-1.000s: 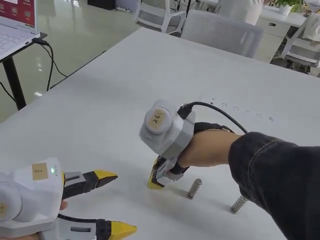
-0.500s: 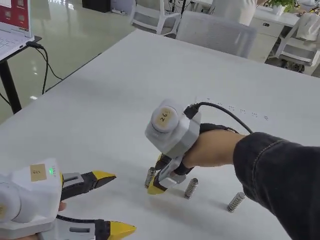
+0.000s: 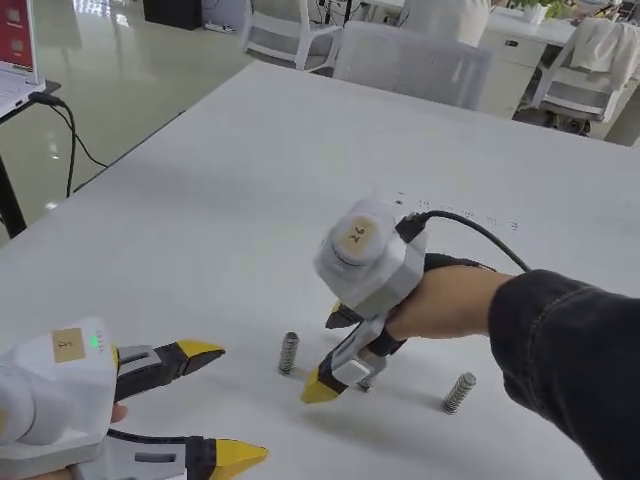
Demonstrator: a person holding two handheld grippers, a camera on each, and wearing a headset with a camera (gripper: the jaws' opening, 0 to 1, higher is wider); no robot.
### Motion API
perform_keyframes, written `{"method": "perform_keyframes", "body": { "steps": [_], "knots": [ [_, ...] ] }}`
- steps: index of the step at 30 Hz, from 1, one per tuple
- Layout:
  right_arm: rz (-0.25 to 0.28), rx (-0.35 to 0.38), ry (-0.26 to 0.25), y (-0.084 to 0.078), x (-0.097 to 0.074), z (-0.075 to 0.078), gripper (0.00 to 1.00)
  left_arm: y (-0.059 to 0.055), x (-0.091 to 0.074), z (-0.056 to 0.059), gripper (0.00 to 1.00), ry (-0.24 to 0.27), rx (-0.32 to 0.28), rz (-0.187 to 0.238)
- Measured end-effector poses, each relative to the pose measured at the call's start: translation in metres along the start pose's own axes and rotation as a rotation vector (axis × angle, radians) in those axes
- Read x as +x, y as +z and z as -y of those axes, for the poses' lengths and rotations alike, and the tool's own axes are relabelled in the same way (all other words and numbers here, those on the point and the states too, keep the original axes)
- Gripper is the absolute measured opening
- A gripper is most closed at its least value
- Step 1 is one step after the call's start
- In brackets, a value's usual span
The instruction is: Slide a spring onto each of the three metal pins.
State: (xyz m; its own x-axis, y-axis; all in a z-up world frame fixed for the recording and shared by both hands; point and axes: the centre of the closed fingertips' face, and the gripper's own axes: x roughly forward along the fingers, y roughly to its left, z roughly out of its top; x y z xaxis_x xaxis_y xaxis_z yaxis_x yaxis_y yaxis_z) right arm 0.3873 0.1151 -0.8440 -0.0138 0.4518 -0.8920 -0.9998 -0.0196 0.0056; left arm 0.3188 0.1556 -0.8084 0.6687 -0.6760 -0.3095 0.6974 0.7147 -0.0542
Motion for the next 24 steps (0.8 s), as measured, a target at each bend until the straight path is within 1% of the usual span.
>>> {"method": "perform_keyframes", "body": {
  "steps": [3, 6, 8, 12, 15, 18, 21, 24],
  "knots": [
    [0.020, 0.014, -0.013, -0.003, -0.004, 0.002, 0.63, 0.001, 0.001, 0.001, 0.61, -0.001, 0.004, -0.002],
    [0.053, 0.030, -0.036, -0.006, -0.009, 0.006, 0.67, 0.003, 0.002, 0.001, 0.61, 0.000, 0.007, -0.002],
    [0.063, 0.043, -0.038, -0.009, -0.012, 0.006, 0.69, 0.004, 0.002, 0.001, 0.61, 0.000, 0.007, -0.003],
    [0.086, 0.060, -0.062, -0.016, -0.018, 0.008, 0.73, 0.005, 0.005, 0.003, 0.61, -0.003, 0.008, -0.006],
    [0.111, 0.074, -0.085, -0.018, -0.022, 0.011, 0.76, 0.006, 0.007, 0.005, 0.61, -0.009, 0.013, -0.010],
    [0.128, 0.090, -0.094, -0.021, -0.027, 0.011, 0.77, 0.007, 0.008, 0.004, 0.61, -0.012, 0.014, -0.010],
    [0.149, 0.108, -0.115, -0.024, -0.031, 0.013, 0.78, 0.008, 0.009, 0.004, 0.61, -0.012, 0.015, -0.009],
    [0.184, 0.132, -0.137, -0.027, -0.037, 0.015, 0.79, 0.009, 0.010, 0.004, 0.61, -0.013, 0.018, -0.009]
  ]
}}
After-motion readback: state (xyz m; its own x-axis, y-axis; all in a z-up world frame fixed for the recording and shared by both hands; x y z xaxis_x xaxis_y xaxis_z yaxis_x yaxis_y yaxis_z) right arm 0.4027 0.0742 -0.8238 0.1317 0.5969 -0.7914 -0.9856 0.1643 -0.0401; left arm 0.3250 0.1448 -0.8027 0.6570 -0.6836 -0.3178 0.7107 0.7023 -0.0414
